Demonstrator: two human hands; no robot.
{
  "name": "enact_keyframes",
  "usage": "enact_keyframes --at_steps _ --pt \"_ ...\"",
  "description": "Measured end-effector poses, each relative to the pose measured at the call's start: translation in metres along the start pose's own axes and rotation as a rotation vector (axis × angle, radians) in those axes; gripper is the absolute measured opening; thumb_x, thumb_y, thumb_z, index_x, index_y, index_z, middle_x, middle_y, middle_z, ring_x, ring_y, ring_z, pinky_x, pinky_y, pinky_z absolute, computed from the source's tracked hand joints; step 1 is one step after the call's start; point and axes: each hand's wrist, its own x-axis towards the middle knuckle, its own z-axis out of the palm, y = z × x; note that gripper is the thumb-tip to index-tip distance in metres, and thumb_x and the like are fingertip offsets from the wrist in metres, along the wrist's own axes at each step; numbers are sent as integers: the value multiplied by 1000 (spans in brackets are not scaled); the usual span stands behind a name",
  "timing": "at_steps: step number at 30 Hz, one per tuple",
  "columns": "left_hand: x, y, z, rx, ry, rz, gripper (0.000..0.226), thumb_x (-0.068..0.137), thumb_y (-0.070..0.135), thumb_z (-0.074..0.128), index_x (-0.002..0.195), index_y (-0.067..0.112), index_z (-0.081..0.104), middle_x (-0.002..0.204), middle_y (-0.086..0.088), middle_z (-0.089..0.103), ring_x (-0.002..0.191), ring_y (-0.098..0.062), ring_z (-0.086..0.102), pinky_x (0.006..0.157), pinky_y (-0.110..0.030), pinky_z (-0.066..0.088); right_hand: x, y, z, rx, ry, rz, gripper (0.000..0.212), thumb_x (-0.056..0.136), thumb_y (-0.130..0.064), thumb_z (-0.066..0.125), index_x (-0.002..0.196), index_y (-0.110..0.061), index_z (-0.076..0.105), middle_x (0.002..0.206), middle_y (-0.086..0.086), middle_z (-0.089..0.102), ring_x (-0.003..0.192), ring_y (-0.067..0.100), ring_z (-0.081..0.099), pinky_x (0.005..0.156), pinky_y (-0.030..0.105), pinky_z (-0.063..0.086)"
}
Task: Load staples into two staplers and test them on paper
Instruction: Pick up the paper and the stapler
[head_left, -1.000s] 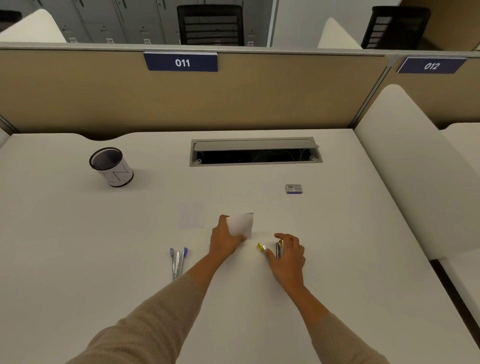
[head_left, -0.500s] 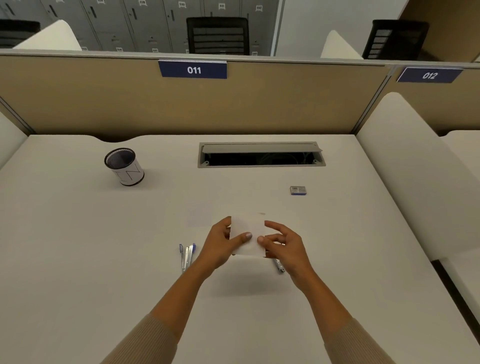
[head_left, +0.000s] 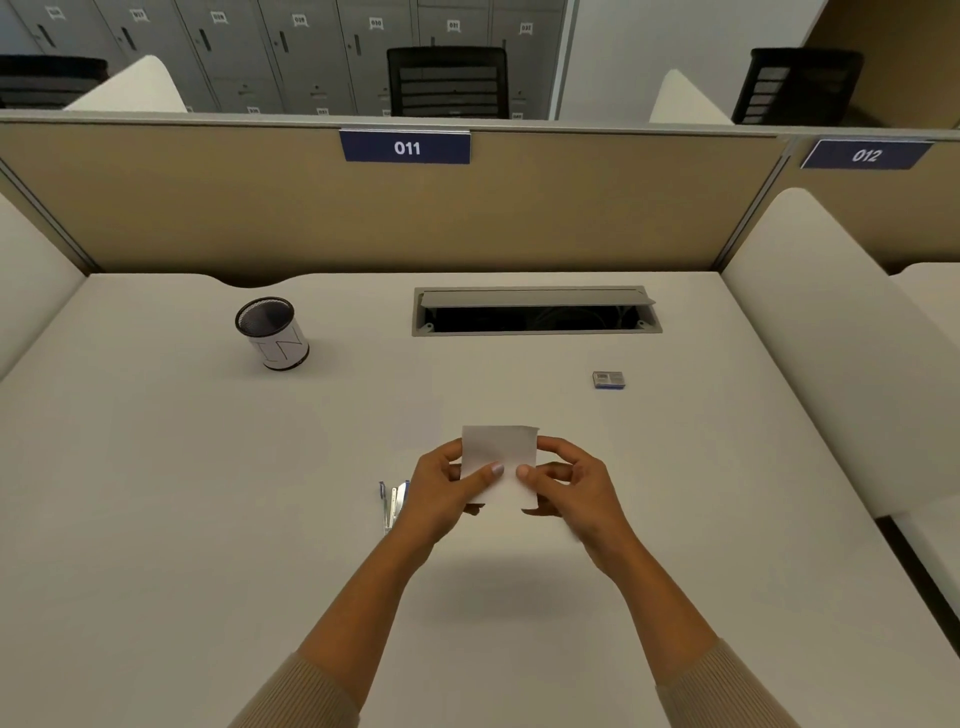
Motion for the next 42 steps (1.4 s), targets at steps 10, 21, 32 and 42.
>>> enact_keyframes --at_steps 10,21,32,42 --pt "-6 21 -10 -135 14 -283 60 91 65 42 99 15 74 89 -18 75 69 -24 72 64 -26 59 -2 -6 0 -102 50 -119 31 87 1 67 81 -26 80 88 -5 76 86 13 70 60 22 57" --pt "-13 21 -10 -27 1 -83 22 82 20 77 103 13 74 79 -5 74 67 -13 71 59 -16 52 -9 -7 5 -95 82 -155 35 89 4 60 88 -25 79 89 -6 76 86 13 72 62 22 58" --pt "-17 20 -8 -5 57 43 20 84 16 74 104 12 71 85 -13 74 71 -19 71 58 -17 53 -20 -15 3 121 75 29 22 88 -20 70 110 -18 73 87 10 75 83 24 74 70 28 59" --pt "-23 21 -7 6 64 87 21 85 13 73 105 9 71 90 -13 73 75 -19 70 59 -18 54 -23 -15 5 65 67 6 26 80 -9 78 103 -22 74 88 16 75 86 22 74 69 25 59"
